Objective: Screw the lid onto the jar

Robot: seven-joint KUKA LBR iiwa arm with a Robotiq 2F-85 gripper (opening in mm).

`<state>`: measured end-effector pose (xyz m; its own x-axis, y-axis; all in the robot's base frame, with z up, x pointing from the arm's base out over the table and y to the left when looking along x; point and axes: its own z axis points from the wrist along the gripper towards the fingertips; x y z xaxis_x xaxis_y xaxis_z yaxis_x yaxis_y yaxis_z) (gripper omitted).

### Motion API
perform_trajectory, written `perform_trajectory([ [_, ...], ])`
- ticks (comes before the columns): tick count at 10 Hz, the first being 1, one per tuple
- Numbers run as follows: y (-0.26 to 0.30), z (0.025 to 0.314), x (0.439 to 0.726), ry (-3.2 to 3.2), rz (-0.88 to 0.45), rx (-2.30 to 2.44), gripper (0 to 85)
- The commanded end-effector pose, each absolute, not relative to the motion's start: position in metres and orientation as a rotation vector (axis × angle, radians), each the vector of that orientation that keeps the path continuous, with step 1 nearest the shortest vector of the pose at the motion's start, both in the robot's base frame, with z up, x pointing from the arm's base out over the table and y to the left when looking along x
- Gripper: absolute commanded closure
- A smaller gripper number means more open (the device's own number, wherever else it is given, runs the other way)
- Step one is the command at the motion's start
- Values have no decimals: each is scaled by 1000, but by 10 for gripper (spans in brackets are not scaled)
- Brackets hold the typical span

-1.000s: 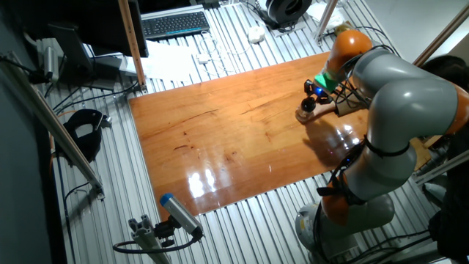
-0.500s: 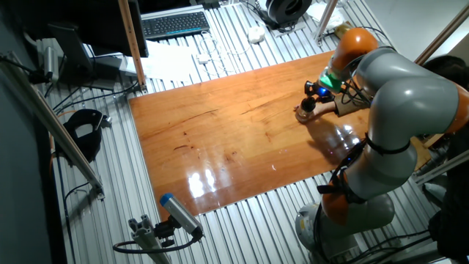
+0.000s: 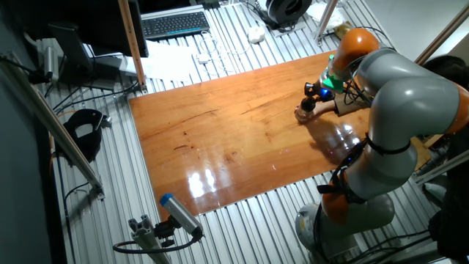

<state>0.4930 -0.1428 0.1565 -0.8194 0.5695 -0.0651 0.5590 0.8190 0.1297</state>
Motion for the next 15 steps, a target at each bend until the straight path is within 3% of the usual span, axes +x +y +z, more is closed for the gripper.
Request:
perform_trajectory([
  [1, -143, 156, 493, 2948, 158, 740, 850],
  [11, -142, 158, 493, 3020, 2, 354, 850],
  [15, -143, 158, 493, 3028, 44, 402, 850],
])
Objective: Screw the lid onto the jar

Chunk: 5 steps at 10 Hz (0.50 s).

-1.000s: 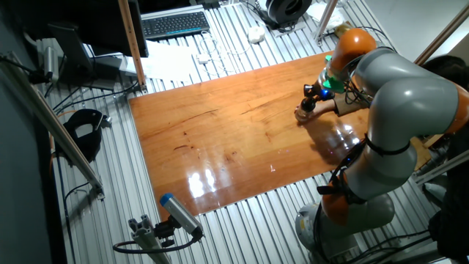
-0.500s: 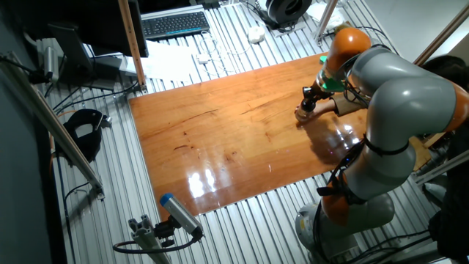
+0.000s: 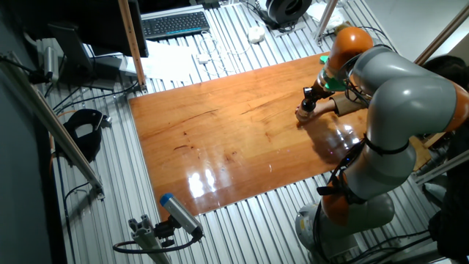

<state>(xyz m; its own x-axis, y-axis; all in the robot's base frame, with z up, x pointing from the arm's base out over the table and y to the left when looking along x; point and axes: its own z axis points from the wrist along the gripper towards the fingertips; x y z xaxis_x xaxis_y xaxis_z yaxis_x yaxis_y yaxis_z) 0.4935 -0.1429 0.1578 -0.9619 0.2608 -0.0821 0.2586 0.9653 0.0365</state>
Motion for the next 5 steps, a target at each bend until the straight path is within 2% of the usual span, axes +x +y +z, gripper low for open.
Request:
perform_trajectory([
  [1, -143, 159, 494, 3033, 31, 395, 850],
  [5, -144, 161, 495, 3033, 71, 416, 850],
])
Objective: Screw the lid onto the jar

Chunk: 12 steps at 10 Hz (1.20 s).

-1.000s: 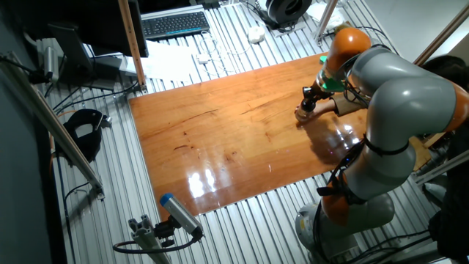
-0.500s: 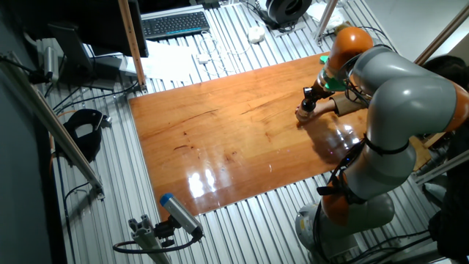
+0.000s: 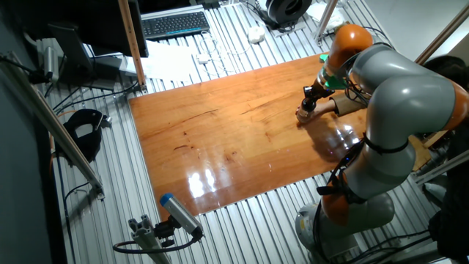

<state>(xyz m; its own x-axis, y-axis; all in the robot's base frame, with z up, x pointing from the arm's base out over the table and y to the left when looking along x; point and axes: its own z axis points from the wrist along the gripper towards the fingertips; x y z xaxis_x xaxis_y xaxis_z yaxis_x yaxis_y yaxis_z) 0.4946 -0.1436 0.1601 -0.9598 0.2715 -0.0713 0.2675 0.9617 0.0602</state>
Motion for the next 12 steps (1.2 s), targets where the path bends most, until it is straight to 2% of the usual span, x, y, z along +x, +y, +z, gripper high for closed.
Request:
perform_trajectory([
  [1, -143, 160, 494, 3034, 59, 406, 850],
  [12, -140, 159, 495, 3046, 26, 480, 850],
])
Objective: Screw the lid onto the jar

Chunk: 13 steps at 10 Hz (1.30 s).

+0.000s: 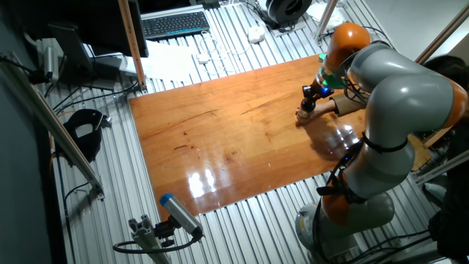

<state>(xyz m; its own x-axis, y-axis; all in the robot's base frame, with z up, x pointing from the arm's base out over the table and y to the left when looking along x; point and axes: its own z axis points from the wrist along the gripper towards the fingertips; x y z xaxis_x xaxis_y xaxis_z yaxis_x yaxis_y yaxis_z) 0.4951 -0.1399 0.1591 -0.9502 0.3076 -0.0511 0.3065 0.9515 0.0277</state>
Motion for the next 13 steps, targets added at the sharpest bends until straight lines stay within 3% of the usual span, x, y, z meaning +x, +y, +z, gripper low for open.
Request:
perform_trajectory([
  [1, -140, 159, 495, 3055, 58, 492, 850],
  [2, -140, 159, 495, 3055, 48, 494, 850],
  [3, -140, 159, 495, 3053, 43, 501, 680],
  [4, -140, 161, 495, 3056, 33, 510, 680],
  [5, -139, 161, 494, 3059, 34, 530, 510],
  [9, -138, 160, 494, 3053, 16, 558, 510],
  [10, -138, 160, 495, 3052, 11, 563, 340],
  [13, -138, 161, 495, 3054, 13, 568, 340],
])
